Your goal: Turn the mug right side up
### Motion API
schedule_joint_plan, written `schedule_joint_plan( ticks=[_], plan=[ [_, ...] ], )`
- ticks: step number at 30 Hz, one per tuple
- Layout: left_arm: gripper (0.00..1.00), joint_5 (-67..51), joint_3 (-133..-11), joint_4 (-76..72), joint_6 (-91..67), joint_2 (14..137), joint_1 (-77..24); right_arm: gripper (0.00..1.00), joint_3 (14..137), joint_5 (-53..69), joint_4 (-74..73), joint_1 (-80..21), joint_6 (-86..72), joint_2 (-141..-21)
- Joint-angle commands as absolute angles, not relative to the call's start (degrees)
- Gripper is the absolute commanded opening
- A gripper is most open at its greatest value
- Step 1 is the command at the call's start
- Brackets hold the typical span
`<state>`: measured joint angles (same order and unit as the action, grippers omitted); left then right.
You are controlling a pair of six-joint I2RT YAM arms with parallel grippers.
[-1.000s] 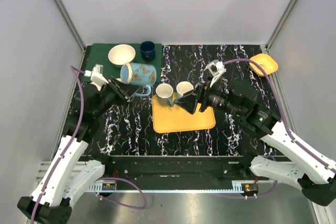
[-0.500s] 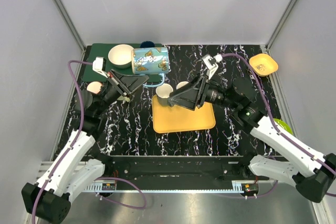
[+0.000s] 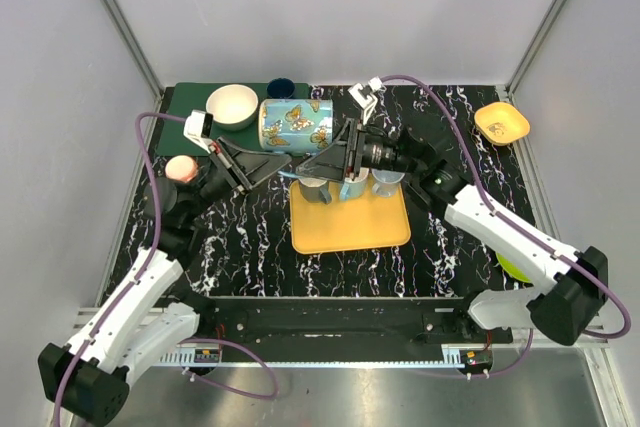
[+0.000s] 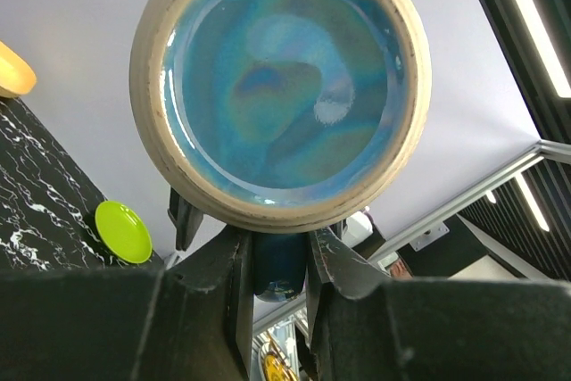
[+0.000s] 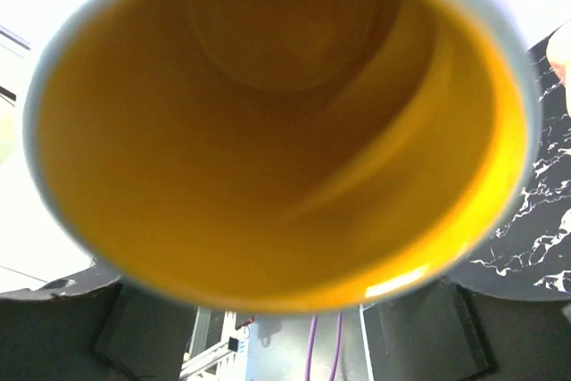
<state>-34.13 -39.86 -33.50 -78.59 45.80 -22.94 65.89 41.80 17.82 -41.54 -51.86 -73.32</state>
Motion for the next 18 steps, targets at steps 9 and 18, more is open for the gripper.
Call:
schedule_joint_plan(
  ticks=[9, 18],
  plan=[
    [0.00, -33.31, -40.43, -41.13, -75.77, 44.12, -26.10, 0.38, 72.51, 46.76, 24.78, -40.96, -54.93, -78.66],
    [0.00, -32.96, -40.08, -38.94, -72.69, 44.65, -27.25, 0.00, 71.55, 49.04, 28.12, -41.04, -57.57, -79.45]
  ],
)
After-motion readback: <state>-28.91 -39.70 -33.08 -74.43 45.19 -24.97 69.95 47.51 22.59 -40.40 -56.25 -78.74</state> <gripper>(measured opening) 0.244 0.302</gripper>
